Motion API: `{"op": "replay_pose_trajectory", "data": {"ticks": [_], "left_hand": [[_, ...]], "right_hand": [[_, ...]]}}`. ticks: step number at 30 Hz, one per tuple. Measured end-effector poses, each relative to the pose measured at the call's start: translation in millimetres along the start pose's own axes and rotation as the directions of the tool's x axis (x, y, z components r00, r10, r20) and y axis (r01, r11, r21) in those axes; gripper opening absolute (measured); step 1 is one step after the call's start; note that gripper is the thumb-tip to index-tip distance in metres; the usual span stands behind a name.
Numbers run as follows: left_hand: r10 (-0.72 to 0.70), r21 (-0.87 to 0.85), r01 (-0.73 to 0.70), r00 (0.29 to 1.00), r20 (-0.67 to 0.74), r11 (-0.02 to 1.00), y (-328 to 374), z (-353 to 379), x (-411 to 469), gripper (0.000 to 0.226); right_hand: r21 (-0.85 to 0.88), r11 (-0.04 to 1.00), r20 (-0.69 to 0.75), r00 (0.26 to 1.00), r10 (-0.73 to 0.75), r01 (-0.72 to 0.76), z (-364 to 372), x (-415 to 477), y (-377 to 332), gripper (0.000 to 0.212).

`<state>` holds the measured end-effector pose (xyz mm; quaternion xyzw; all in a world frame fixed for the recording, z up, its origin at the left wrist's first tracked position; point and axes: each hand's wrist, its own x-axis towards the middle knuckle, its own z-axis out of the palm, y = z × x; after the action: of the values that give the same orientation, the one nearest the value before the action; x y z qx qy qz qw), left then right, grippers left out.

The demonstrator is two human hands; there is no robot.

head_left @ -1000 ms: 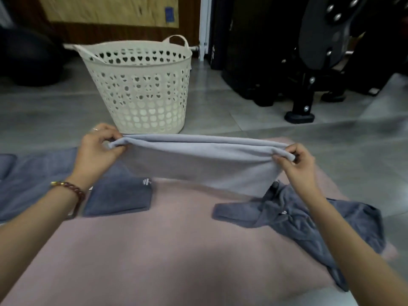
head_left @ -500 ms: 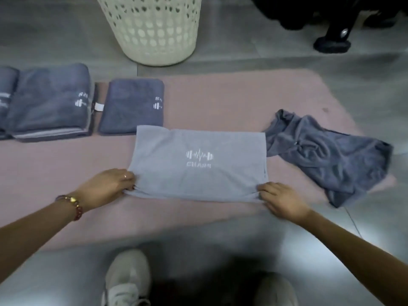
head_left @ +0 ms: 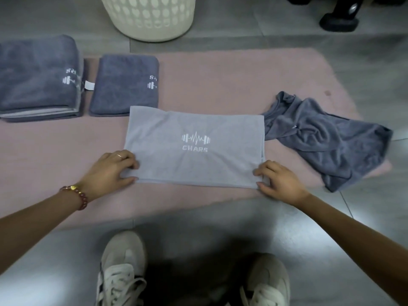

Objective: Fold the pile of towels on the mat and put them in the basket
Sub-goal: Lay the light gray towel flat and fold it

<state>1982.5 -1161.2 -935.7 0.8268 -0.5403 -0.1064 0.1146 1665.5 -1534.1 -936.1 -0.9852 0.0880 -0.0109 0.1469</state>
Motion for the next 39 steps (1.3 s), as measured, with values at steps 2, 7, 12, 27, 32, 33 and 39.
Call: {"op": "replay_pose_trajectory", "data": {"ticks": [2, 7, 12, 27, 32, 33, 39], "left_hand": [[0.035, 0.047, -0.037, 0.998, 0.05, 0.998, 3.2, 1.5, 2.7, 0.03], [0.081, 0.116, -0.09, 0.994, 0.076, 0.989, 15.1, -0.1, 9.0, 0.033], [0.108, 0.089, -0.117, 0.989, 0.099, 0.989, 15.4, 1.1, 14.0, 0.028], [0.083, 0.065, -0.086, 0.996, 0.046, 0.994, 29.0, 12.7, 5.4, 0.016], [0.13, 0.092, -0.135, 0.989, 0.067, 0.987, 28.1, 5.3, 2.7, 0.026], [0.117, 0.058, -0.121, 0.991, 0.07, 0.991, 28.1, 4.8, 2.8, 0.026], [-0.244, -0.297, 0.215, 0.968, -0.064, 0.93, 27.8, 9.7, 17.2, 0.016]], "right_hand": [[-0.017, 1.0, 0.024, 1.0, -0.004, 0.005, -1.8, 0.8, -1.3, 0.04], [-0.045, 0.999, 0.027, 1.0, -0.005, 0.006, 2.0, -3.0, -4.5, 0.036], [0.114, 0.99, 0.048, 0.996, 0.078, -0.083, -12.8, 6.5, -7.1, 0.032], [-0.039, 0.989, -0.089, 0.987, 0.136, -0.14, 12.1, -10.5, -3.0, 0.022], [-0.211, 0.977, -0.071, 0.997, -0.004, -0.011, 11.8, -3.7, -3.3, 0.026], [-0.202, 0.979, -0.055, 0.998, -0.001, -0.01, 11.1, -3.3, -2.9, 0.024], [0.124, 0.975, 0.04, 0.982, 0.183, -0.187, -0.4, -1.2, -12.6, 0.032]]}}
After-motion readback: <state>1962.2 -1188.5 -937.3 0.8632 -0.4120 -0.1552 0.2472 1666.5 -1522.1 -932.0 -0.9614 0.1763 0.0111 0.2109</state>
